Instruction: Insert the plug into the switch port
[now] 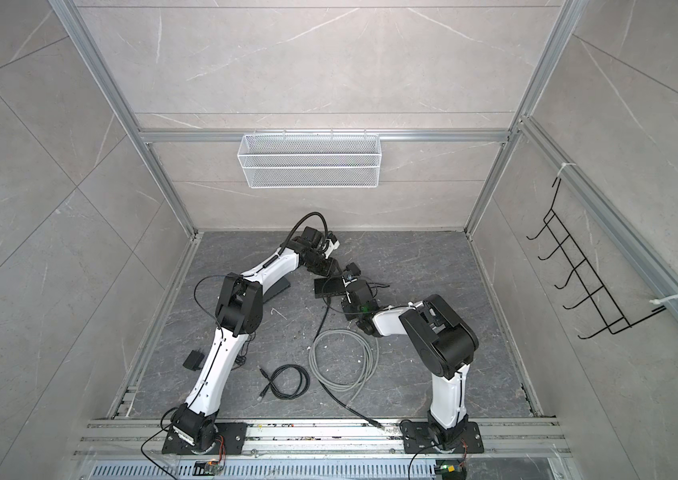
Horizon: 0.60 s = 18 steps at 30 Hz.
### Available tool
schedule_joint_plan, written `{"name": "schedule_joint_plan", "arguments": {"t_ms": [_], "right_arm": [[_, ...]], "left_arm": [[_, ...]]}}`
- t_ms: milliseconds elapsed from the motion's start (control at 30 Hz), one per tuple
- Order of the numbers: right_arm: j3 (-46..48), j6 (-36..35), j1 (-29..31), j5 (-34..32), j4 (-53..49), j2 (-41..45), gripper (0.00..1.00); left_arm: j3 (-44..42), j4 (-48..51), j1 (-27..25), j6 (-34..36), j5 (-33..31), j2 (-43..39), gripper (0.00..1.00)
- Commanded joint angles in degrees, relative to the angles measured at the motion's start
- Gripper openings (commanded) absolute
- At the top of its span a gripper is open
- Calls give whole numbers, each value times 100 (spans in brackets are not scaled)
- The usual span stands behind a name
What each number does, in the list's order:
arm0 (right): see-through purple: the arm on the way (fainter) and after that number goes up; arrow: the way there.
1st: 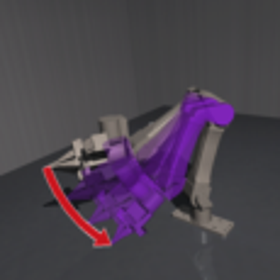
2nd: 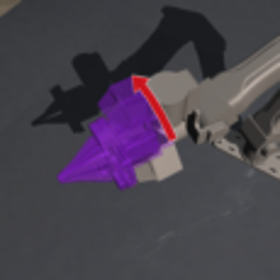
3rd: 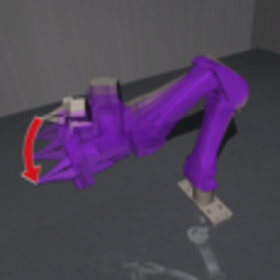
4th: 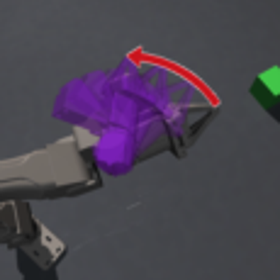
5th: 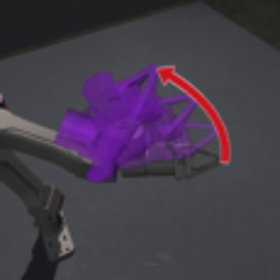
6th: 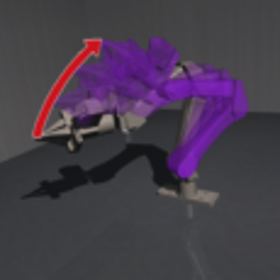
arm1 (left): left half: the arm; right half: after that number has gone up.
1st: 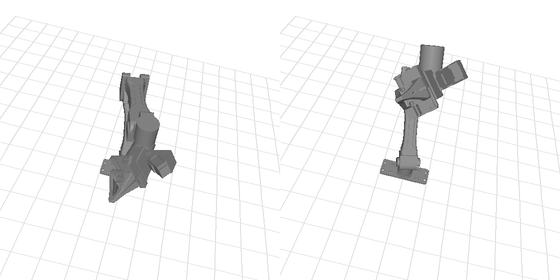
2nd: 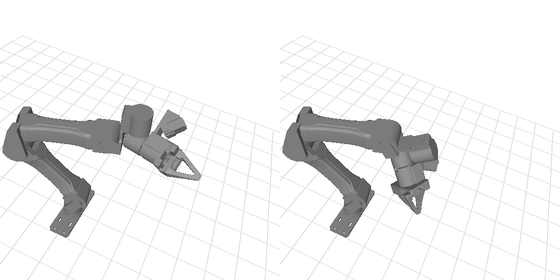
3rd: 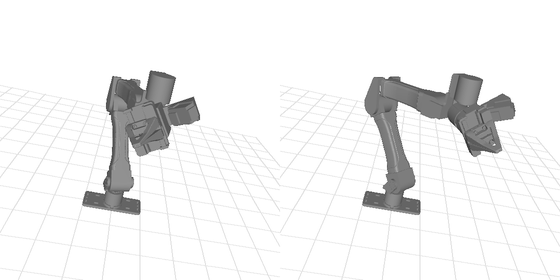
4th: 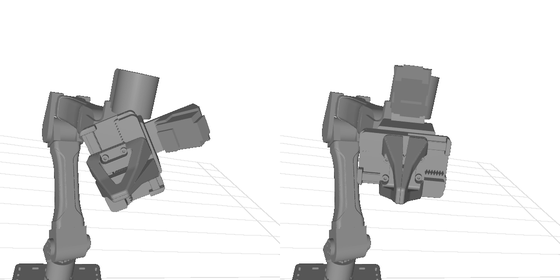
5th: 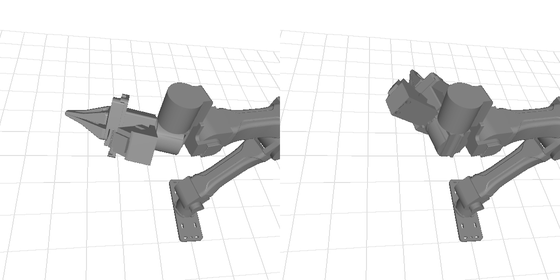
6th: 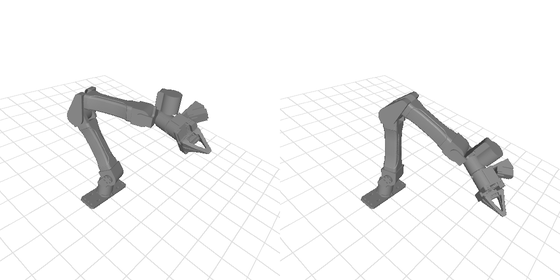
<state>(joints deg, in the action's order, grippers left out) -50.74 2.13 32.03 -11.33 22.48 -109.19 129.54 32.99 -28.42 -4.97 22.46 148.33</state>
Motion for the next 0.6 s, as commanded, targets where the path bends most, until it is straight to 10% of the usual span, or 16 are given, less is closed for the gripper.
{"name": "schedule_joint_plan", "arguments": {"t_ms": [0,567], "right_arm": [[-59,194,-171,246,-151,-51,14],[-386,323,-450,825,-691,61,13]], "left_arm": [[175,-99,16,-210,-171,238,45],[-283,483,-31,-585,900,125,42]]}}
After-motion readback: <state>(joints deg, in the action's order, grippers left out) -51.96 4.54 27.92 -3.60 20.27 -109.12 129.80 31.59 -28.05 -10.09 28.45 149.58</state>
